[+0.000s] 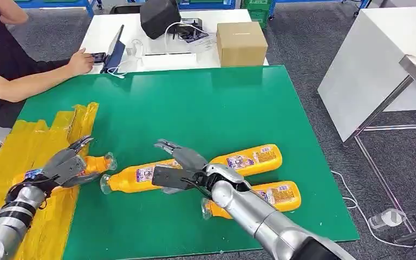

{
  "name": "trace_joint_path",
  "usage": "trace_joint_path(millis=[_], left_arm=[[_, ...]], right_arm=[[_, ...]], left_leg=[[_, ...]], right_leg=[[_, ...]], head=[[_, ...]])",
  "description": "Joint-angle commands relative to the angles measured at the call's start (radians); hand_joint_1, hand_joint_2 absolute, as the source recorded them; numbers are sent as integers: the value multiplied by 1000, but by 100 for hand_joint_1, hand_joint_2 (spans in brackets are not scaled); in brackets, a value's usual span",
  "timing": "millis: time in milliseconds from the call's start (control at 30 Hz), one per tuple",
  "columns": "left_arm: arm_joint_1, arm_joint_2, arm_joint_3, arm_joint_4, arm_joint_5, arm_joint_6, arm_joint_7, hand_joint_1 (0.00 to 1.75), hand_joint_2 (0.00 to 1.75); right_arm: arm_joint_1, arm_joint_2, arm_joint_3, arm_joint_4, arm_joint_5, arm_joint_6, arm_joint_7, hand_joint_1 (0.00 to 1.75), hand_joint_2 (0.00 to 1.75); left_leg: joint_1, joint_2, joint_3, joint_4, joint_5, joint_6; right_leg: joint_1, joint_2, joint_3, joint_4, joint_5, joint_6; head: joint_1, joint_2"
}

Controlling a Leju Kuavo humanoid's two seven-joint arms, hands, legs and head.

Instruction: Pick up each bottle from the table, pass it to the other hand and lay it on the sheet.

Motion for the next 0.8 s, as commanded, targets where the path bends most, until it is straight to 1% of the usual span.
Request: trace_joint_path(millis=[33, 133, 233, 267, 300, 400, 467, 533, 567, 600, 633, 667, 767, 800], left_arm=[[31, -7, -2, -94, 229, -85, 3, 0, 0], [38, -48, 31, -155, 360, -112, 3, 0, 0], [31, -54, 30, -146, 355, -106, 3, 0, 0], [57, -70, 61, -219, 443, -158, 3, 0, 0], [78, -85, 78, -279, 496, -175, 3, 0, 0], [106, -153, 152, -393, 612, -274, 3, 0, 0], [89, -205, 189, -411, 664, -366, 3, 0, 0], [79, -244, 218, -422, 694, -428, 3, 0, 0], [79, -252, 222, -429, 696, -433, 3, 0, 0], [79, -253, 221, -429, 696, -433, 3, 0, 0], [81, -252, 222, -431, 696, -434, 3, 0, 0], [82, -253, 227, -442, 712, -454, 3, 0, 0], [87, -292, 256, -458, 724, -494, 3, 0, 0], [87, -310, 254, -463, 723, -498, 5, 0, 0]], right_arm=[[-97, 64, 113, 195, 11, 13, 8, 0, 175], [-95, 95, 141, 252, 40, 0, 34, 0, 175], [-94, 98, 144, 263, 43, -7, 33, 0, 175], [-99, 104, 152, 288, 52, -8, 40, 0, 175], [-102, 109, 166, 310, 69, -5, 55, 0, 175], [-110, 119, 242, 397, 166, 9, 128, 0, 175], [-116, 108, 259, 443, 183, 68, 145, 0, 175], [-114, 100, 277, 469, 220, 59, 157, 0, 175], [-110, 98, 278, 474, 227, 56, 159, 0, 175], [-109, 97, 278, 475, 227, 56, 159, 0, 175], [-108, 98, 279, 475, 228, 55, 159, 0, 175], [-110, 100, 286, 479, 237, 60, 166, 0, 175], [-94, 103, 333, 504, 336, 59, 251, 0, 175], [-83, 107, 352, 526, 370, 58, 288, 0, 175]], left_leg=[[0, 2, 0, 0, 0, 0], [2, 0, -2, 1, 1, 0], [2, -1, -1, 1, 1, 0], [1, -1, -1, 1, 1, 0], [1, -1, -2, 1, 1, 0], [1, -1, -2, 1, 0, 1], [1, -3, -2, 1, 1, 1], [1, -6, -4, 1, 1, 1], [1, -7, -4, 1, 2, 1], [0, -5, -3, 1, 1, 1], [1, -7, -3, 1, 2, 1], [0, -3, -2, 1, 1, 0], [0, -2, -1, 1, 1, 0], [1, -4, -1, 0, 2, 0]], right_leg=[[1, 2, -1, 0, 0, -1], [2, 0, -2, 0, 1, -2], [2, -2, -1, -1, 0, -1], [1, -2, -1, -1, 0, -1], [1, -2, -1, -1, 0, -1], [1, -2, -1, -1, 0, -1], [1, -4, -1, -2, 0, 0], [1, -7, -1, -2, 0, 0], [1, -8, -1, -3, 0, -1], [0, -6, 0, -3, 0, 0], [1, -8, 0, -4, 1, -1], [-1, -4, 0, -2, 0, 0], [0, -3, 0, -2, 0, -1], [0, -5, 1, -3, 1, -1]], head=[[0, 0], [0, 0], [0, 0], [0, 0], [0, 0], [0, 0], [0, 0], [0, 0], [0, 0], [0, 0], [0, 0], [0, 0], [0, 0], [0, 0]])
